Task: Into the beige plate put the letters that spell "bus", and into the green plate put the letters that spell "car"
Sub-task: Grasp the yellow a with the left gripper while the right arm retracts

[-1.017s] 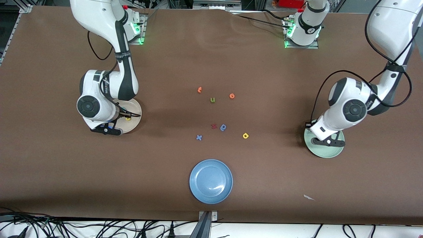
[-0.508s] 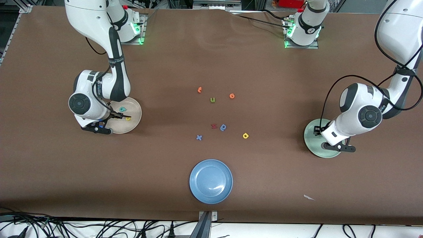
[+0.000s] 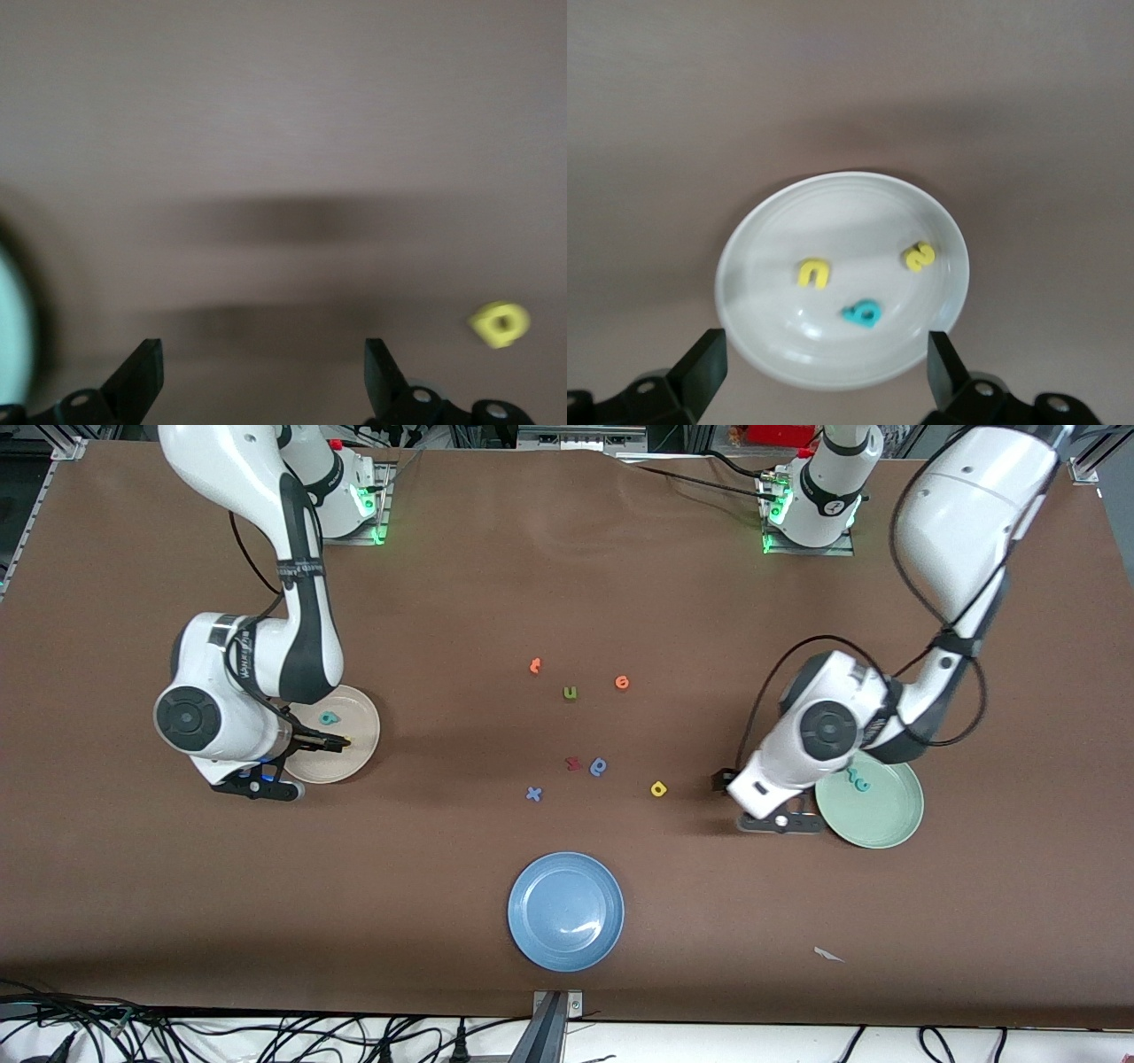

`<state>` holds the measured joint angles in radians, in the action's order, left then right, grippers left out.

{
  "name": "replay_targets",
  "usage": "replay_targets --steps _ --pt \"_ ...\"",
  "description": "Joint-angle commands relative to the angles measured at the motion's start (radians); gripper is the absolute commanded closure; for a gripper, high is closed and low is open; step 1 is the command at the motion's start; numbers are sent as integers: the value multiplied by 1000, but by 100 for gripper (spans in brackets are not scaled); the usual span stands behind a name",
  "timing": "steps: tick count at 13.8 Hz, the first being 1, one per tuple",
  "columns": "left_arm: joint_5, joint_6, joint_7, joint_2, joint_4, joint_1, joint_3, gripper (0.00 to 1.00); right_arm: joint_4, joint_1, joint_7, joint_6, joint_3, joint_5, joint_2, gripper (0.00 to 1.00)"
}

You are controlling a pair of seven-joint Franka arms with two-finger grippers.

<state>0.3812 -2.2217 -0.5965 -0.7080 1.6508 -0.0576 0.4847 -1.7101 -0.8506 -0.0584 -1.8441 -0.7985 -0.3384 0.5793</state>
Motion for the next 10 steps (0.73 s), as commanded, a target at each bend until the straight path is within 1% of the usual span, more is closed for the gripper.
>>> replay_targets --steps 1,2,4,6,7,9,10 --pt "-25 13 -129 -82 -104 68 -8 0 137 -1 28 178 -40 -2 -6 0" --pt "-25 11 -176 -96 -114 96 -9 0 165 -1 31 207 -45 -2 -24 0" --pt "-25 7 -248 -120 -124 128 -9 0 167 5 51 226 -45 10 -105 0" --pt "-25 7 -295 -145 -152 156 -12 0 164 24 77 239 -36 53 -192 0" --pt "-25 7 -318 -154 -167 160 -12 1 167 36 78 261 -31 71 -220 0" --pt "-24 7 -356 -182 -206 186 -14 3 168 59 78 267 2 114 -274 0" --pt "-22 7 -370 -189 -215 191 -15 5 168 92 75 264 48 137 -303 0"
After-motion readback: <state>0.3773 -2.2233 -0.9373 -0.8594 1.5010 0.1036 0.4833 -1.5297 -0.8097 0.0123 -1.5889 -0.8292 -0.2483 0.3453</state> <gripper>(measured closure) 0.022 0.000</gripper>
